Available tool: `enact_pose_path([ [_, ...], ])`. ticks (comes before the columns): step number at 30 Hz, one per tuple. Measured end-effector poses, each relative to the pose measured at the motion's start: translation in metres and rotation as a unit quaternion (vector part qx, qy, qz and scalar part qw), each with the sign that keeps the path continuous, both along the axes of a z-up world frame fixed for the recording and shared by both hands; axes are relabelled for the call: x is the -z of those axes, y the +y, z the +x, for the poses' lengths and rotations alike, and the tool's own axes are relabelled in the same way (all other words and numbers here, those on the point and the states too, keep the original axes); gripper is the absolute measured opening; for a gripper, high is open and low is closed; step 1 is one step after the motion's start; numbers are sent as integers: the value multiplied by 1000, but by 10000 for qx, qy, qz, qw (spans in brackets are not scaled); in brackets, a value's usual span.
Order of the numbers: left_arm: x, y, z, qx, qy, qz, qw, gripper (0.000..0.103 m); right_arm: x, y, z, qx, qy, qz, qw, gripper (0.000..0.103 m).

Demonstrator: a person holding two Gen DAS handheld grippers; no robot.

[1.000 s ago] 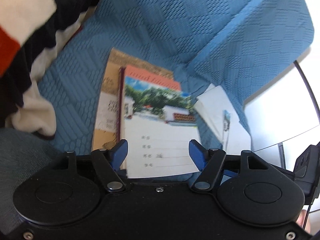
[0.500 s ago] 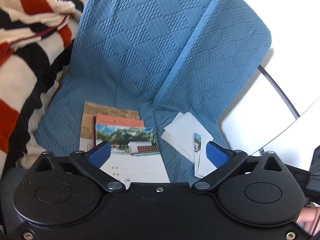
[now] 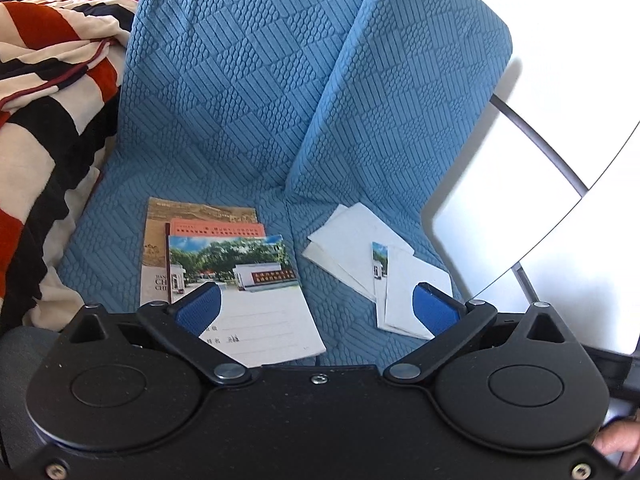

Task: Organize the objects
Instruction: 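Raise both tools away from the book stack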

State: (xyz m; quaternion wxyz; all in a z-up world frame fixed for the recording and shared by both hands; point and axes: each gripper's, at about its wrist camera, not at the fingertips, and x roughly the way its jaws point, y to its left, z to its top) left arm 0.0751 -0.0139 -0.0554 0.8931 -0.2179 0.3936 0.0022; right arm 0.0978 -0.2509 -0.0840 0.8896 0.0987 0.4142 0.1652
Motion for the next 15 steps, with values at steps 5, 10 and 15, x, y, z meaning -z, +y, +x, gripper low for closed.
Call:
enact_pose_path([
  [5, 5, -13, 0, 133, 33, -58, 9999, 102, 6, -5, -9, -20, 101, -59, 9999, 84],
  [10, 7, -21, 0, 189, 68, -43, 9998, 102, 10, -11, -12, 25, 115, -78, 9999, 84],
  [15, 4, -23, 2, 176, 83, 34, 9998, 102, 11, -14, -12, 63, 105, -73, 9999, 84],
])
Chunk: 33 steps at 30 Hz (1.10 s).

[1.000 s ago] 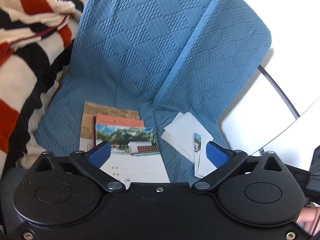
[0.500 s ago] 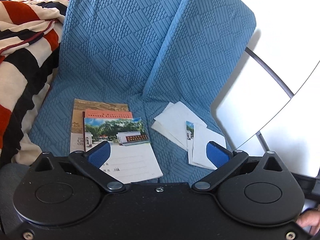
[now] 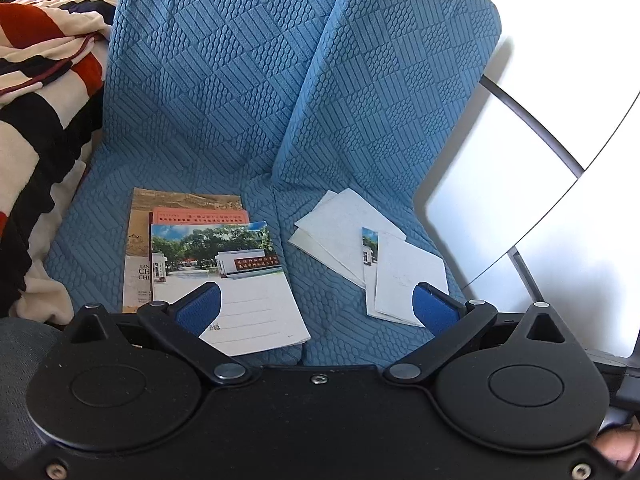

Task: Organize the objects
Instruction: 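Raise both tools away from the book stack, then move both tools toward the remaining white papers and postcard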

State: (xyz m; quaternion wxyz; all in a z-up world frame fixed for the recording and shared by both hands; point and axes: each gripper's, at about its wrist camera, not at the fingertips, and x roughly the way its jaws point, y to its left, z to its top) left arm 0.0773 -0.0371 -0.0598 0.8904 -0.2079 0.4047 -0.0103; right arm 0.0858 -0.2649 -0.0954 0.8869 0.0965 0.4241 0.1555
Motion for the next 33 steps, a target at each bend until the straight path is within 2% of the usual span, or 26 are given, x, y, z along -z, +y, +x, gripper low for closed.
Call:
enact_pose_path([
  [12, -3, -19, 10, 221, -92, 170, 9996, 102, 6, -11, 0, 61, -26, 38, 10000, 84],
  [16, -1, -27, 16, 241, -152, 61, 9996, 102, 8, -19, 0, 147, -35, 52, 9999, 84],
  [26, 15, -69, 40, 616, 88, 57, 9980, 102, 16, -53, -2, 532, -72, -57, 9985, 84],
  [33, 17, -93, 49, 820, 109, 121, 9965, 102, 20, -78, -5, 791, -104, -77, 9968, 84],
])
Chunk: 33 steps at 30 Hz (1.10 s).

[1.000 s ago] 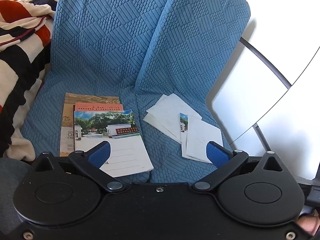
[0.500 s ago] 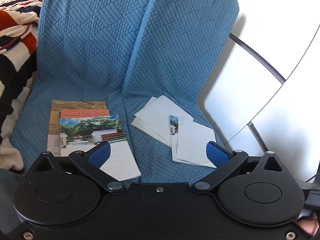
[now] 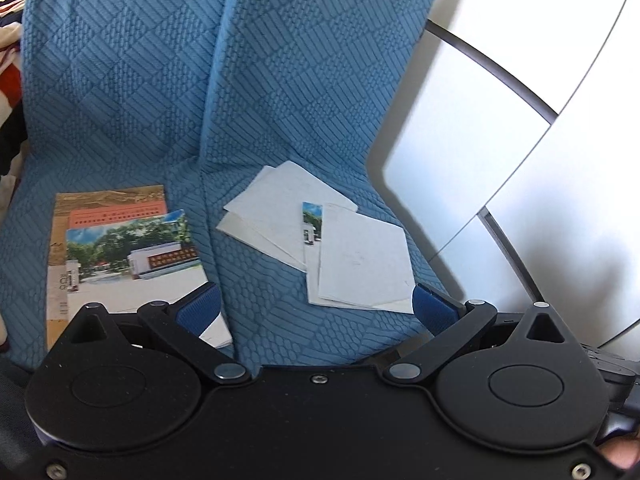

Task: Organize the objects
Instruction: 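Move both tools toward the remaining white papers and postcard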

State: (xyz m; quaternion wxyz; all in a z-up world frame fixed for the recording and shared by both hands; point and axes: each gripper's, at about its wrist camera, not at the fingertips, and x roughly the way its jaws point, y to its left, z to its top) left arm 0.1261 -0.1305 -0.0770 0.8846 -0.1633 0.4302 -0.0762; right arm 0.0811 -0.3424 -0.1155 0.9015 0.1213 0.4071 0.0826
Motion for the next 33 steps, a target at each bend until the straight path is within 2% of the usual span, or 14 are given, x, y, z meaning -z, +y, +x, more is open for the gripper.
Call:
enact_pose_path([
  [4, 5, -12, 6, 112, -59, -5, 9999, 102, 3, -13, -1, 137, -21, -2, 9999, 84],
  [9, 28, -20, 15, 134, -55, -152, 9998, 102, 14, -25, -2, 300, -124, -41, 9995, 84],
  [16, 74, -12, 41, -74, 326, -685, 9971, 102, 52, -40, 9, 545, -291, -203, 9979, 84],
  [18, 85, -8, 47, -226, 352, -898, 9951, 102, 64, -44, 13, 604, -298, -136, 9976, 83],
  [23, 107, -8, 69, -350, 506, -1128, 9917, 99, 80, -53, 27, 758, -413, -3, 9963, 82],
  [26, 119, -14, 82, -285, 621, -1314, 9890, 91, 89, -55, 40, 779, -555, -28, 9954, 76],
  [27, 123, -16, 87, -244, 661, -1397, 9877, 88, 93, -55, 45, 803, -543, -63, 9953, 69],
  [28, 126, -18, 91, -206, 688, -1482, 9863, 80, 98, -55, 51, 830, -498, -73, 9953, 64],
  [30, 135, -21, 100, -194, 740, -1660, 9832, 74, 110, -56, 62, 837, -376, -27, 9958, 44],
  [33, 149, -27, 113, -170, 887, -1870, 9782, 65, 126, -56, 80, 866, -130, 48, 9961, 32],
])
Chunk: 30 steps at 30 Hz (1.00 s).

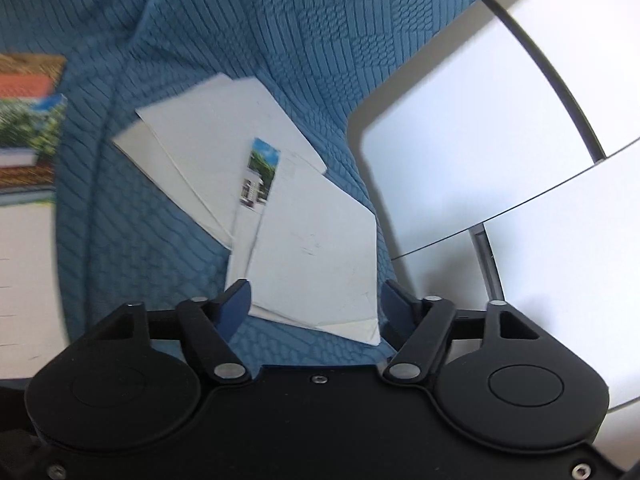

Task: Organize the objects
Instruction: 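Move both tools toward the remaining white papers and postcard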

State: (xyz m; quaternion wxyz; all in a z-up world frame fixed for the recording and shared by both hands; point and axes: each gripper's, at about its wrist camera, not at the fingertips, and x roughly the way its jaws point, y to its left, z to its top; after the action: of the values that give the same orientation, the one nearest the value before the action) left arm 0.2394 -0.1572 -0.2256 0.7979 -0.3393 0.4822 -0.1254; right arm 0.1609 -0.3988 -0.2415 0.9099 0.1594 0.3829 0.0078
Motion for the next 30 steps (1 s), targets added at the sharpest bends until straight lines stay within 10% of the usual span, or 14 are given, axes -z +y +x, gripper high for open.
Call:
enact_pose_path([
  [30, 54, -33, 49, 350, 749, 873, 9927, 36, 42, -5, 50, 212, 522, 259, 9981, 31],
])
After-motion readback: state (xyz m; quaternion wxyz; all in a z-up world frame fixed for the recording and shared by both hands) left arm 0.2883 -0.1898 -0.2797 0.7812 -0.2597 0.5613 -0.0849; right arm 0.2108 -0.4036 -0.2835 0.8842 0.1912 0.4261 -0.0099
